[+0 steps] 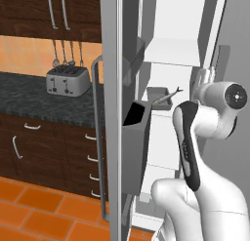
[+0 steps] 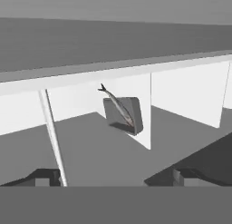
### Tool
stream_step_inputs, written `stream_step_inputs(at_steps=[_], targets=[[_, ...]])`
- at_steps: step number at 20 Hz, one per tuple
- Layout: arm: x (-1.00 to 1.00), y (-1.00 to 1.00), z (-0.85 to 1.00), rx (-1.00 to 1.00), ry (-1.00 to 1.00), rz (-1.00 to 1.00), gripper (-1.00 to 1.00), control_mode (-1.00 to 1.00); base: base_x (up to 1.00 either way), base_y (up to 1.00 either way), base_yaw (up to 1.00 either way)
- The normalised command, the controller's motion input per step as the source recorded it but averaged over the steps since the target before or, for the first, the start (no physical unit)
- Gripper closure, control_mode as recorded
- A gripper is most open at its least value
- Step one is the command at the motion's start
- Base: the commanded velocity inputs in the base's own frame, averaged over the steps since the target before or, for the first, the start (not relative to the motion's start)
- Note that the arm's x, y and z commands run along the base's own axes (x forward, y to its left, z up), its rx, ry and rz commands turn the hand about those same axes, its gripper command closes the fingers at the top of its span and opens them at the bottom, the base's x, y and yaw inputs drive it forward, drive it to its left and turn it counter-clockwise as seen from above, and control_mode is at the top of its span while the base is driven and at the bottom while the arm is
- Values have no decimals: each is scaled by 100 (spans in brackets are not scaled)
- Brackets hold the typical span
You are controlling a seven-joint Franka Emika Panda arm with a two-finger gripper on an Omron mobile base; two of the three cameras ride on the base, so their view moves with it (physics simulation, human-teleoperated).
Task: Take the meat container that has the fish and place it on the second highest rack of the freezer. Then take the vegetable container that has the potato and sweet potato and place it on the highest rack of the freezer.
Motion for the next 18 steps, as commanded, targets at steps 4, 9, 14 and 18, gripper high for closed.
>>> stream_step_inputs(at_steps=[4,9,14,18], targets=[[-41,-4,23,-62,1,11,-100,-100,0,0,0],[-42,-6,9,-74,29,39,-100,-100,0,0,0],[-76,3,16,-77,29,57,-100,-100,0,0,0],[-58,1,35,-77,32,56,-100,-100,0,0,0]])
